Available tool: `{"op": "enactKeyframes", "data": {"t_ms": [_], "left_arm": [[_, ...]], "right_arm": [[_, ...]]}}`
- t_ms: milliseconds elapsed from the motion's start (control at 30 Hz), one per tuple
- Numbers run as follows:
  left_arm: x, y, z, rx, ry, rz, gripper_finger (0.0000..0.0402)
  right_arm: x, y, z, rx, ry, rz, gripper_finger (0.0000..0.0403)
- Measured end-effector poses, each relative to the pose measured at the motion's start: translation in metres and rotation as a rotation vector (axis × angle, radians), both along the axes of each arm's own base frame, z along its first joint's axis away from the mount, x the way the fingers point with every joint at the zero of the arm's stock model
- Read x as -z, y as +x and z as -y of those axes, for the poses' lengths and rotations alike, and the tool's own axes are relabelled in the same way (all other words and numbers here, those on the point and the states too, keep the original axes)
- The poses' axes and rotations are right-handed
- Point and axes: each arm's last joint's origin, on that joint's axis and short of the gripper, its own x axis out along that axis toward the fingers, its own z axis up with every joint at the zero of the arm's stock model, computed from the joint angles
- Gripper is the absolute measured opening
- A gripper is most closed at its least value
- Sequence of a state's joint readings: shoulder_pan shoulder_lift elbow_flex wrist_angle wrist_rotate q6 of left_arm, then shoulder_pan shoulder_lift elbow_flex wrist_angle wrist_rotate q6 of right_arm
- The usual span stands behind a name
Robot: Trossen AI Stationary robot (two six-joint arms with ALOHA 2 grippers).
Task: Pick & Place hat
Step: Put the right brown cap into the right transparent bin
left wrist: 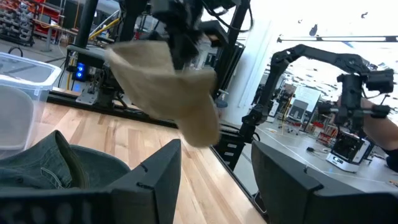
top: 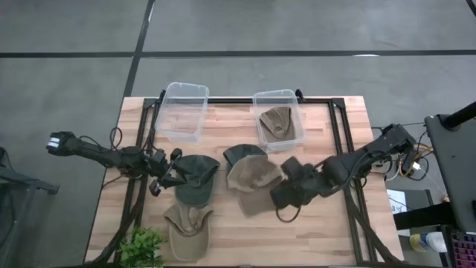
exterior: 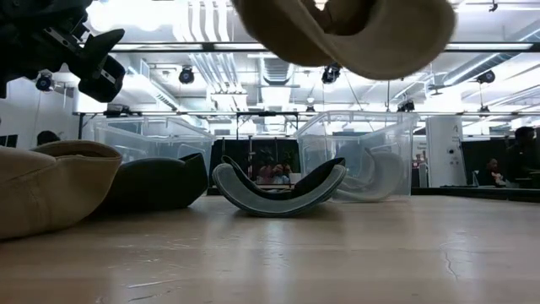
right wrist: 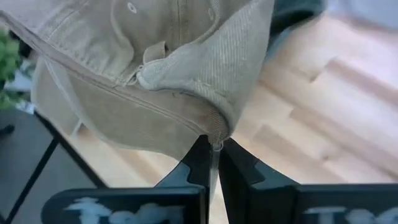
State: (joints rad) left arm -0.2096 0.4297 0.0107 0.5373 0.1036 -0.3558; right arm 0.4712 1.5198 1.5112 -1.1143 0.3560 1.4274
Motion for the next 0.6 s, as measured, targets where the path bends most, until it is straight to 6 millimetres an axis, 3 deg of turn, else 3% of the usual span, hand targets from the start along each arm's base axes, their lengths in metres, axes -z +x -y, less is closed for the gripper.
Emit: {"op": "enactKeyframes", "data": {"t_ms": [333, 600], "left_arm": [[0.0, 0.0, 0.0, 0.001, 0.0, 0.0, 0.0188], [0.0, 0.0, 0.0, 0.001, 0.0, 0.0, 0.0188]], "right_arm": [[-0.044, -0.027, 0.058, 0.1, -0.256, 0.169, 0.0013], [-0.067, -0.049, 0.109, 0.189, -0.499, 0.174, 0.0013]]}}
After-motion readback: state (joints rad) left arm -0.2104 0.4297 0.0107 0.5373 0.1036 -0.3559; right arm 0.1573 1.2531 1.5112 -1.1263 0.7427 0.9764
